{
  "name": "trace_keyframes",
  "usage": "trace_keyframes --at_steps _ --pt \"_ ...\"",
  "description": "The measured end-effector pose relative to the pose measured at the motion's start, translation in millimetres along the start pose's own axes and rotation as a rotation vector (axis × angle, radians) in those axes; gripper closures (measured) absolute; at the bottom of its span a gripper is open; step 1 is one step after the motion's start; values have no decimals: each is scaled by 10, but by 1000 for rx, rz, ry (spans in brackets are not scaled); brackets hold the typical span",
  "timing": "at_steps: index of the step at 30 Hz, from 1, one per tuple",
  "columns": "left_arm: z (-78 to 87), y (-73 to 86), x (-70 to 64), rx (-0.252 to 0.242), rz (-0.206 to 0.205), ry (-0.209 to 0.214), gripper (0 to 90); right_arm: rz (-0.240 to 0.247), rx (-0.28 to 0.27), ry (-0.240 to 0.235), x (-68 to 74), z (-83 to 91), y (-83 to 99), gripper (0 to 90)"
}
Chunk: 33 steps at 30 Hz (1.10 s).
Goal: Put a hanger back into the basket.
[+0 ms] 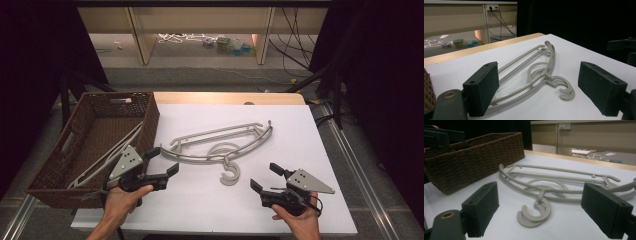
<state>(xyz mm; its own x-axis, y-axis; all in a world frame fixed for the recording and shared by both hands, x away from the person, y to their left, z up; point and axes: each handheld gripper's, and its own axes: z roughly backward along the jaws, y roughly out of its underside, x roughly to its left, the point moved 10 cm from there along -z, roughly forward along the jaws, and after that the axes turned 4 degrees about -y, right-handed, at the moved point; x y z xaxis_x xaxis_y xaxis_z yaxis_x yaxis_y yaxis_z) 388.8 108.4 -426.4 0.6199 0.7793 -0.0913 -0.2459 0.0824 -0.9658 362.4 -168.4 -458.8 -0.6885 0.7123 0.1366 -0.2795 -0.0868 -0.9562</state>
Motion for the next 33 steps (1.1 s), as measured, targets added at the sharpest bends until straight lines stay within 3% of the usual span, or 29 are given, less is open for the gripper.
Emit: trace_keyframes --at_steps 11,18,20,24,25,28,31,33 --pt "-110 147 -64 36 -6 12 158 2 -7 -6 0 13 -4 155" --pt "-237 207 -134 66 -41 33 158 10 8 -9 13 8 7 155" --pt "-289 223 -156 94 -73 46 161 16 1 -4 16 5 4 155" --pt "-417 195 -211 116 -88 71 184 9 7 -6 20 3 15 155" --pt "-444 179 -217 123 -114 74 196 9 6 -5 17 0 15 155" --pt "-552 188 -283 176 -153 129 174 9 9 -7 18 -4 16 155" --pt "-680 195 -275 203 -203 117 206 13 13 0 17 -5 22 155" --pt "-797 258 -280 272 -222 145 200 9 15 -1 21 -4 25 155"
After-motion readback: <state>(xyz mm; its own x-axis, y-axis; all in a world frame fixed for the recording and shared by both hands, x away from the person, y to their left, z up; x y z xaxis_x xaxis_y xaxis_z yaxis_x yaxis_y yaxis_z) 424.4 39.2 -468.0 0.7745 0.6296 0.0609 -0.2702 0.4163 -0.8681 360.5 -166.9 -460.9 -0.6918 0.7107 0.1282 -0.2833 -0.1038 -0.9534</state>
